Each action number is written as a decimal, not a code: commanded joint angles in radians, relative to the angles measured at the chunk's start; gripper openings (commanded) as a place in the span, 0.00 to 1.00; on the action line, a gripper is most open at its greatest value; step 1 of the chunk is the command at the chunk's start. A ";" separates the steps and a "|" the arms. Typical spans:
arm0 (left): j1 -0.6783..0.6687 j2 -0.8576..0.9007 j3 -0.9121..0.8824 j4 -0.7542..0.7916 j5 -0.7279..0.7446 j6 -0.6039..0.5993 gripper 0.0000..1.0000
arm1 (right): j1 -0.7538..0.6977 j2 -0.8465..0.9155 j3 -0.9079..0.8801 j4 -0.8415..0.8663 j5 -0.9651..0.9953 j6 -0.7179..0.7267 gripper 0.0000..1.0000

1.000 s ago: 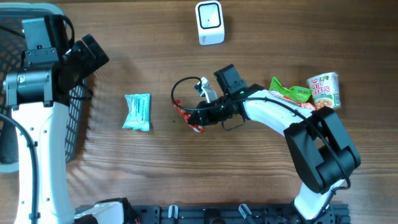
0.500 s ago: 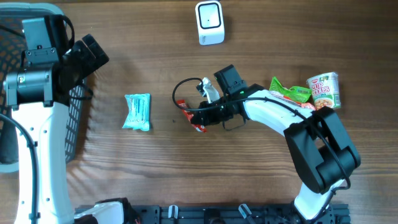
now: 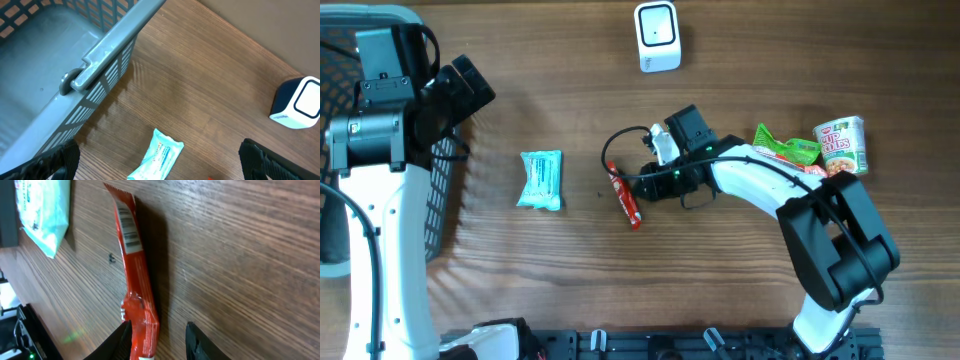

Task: Scan the item barcode
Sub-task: 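Lift the Nescafe stick and swing it toward the white scanner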

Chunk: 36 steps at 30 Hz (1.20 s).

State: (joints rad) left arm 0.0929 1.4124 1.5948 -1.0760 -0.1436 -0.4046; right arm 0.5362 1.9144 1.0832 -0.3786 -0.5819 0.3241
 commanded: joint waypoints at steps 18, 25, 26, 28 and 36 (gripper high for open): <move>0.006 -0.008 0.009 0.002 0.002 0.008 1.00 | 0.299 -0.137 0.085 -0.291 1.180 -0.132 0.05; 0.006 -0.008 0.009 0.002 0.001 0.008 1.00 | 0.548 -0.137 -0.023 -0.212 1.783 -0.130 0.04; 0.006 -0.008 0.009 0.002 0.001 0.008 1.00 | 0.575 -0.137 -0.023 -0.198 1.979 -0.171 0.04; 0.006 -0.008 0.009 0.002 0.002 0.008 1.00 | 0.590 -0.141 -0.016 -0.060 2.101 -0.472 0.04; 0.006 -0.008 0.009 0.002 0.002 0.008 1.00 | 0.649 -0.468 -0.016 0.760 2.100 -1.419 0.04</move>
State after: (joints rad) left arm 0.0929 1.4124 1.5948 -1.0752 -0.1436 -0.4046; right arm 1.1587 1.5852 1.0431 0.1623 1.4780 -0.6033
